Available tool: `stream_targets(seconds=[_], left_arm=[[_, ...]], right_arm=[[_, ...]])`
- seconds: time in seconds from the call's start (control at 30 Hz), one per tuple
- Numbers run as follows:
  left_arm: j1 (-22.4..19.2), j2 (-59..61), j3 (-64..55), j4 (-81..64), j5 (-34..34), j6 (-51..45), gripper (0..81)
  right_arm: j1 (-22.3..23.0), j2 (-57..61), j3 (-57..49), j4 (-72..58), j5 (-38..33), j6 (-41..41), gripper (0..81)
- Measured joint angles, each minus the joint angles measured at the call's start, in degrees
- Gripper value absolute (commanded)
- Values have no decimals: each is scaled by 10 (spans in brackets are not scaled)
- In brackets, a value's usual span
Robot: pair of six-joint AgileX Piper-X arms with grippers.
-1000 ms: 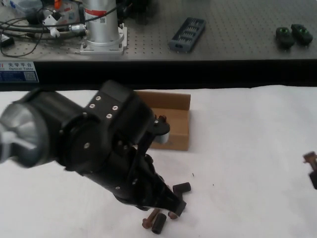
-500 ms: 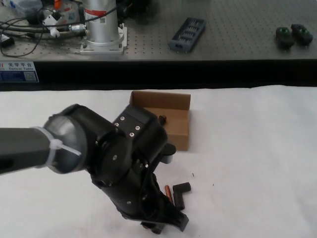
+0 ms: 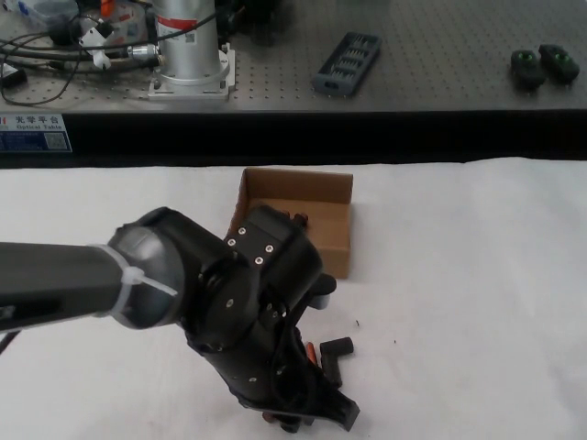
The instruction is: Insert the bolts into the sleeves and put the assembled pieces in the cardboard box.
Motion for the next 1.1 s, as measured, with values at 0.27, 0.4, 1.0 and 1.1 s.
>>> stream_targets(seconds=[0.27, 0.4, 1.0, 1.1], left_arm=[[0, 46, -20, -12, 0, 0, 255], [0, 52, -23, -13, 0, 0, 255], [2, 44, -25, 52, 66, -27, 43], [2, 19, -22, 39, 68, -28, 41]], right_arm=[[0, 0, 0, 6, 0, 10, 37], [0, 0, 0, 14, 0, 14, 37], [0, 0, 1, -98, 0, 34, 37], [0, 0, 2, -147, 0, 34, 37]])
